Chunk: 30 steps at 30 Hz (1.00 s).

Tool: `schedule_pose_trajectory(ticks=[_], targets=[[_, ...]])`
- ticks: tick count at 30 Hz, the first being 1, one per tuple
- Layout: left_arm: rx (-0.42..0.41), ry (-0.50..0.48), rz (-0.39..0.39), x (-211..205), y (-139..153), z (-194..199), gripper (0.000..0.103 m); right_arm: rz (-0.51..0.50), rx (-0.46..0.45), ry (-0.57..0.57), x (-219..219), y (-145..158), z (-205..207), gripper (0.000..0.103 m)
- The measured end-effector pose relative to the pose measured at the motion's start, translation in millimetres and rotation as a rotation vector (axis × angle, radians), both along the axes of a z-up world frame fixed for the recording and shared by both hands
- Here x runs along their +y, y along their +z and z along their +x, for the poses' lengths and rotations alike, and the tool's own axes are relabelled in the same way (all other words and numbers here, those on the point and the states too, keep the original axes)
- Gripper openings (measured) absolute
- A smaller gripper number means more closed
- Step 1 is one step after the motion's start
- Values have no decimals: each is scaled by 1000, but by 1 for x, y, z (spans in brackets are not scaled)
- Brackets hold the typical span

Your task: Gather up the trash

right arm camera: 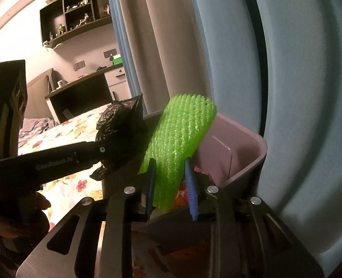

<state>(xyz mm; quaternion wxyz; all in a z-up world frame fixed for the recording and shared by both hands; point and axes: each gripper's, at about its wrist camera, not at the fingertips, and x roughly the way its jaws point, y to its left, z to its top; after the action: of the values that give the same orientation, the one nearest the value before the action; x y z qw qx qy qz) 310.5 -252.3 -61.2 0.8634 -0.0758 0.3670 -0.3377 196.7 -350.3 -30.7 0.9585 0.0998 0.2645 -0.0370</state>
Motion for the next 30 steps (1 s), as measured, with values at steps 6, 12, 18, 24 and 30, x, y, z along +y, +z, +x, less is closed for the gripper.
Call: schedule_pose_trajectory(ticks=[6, 12, 18, 24, 30], targets=[[19, 0, -48, 7, -1, 1, 64, -3, 7, -7, 0, -3, 1, 35], [-7, 38, -39, 18, 5, -3, 77, -3, 4, -21, -4, -4, -6, 42], [-87, 152, 62, 45, 10, -22, 89, -34, -35, -30, 0, 5, -21, 75], [-200, 316, 177, 87, 23, -54, 97, -109, -56, -42, 16, 16, -33, 90], [-277, 465, 260, 132, 37, -94, 97, -113, -80, -22, 38, 23, -47, 96]])
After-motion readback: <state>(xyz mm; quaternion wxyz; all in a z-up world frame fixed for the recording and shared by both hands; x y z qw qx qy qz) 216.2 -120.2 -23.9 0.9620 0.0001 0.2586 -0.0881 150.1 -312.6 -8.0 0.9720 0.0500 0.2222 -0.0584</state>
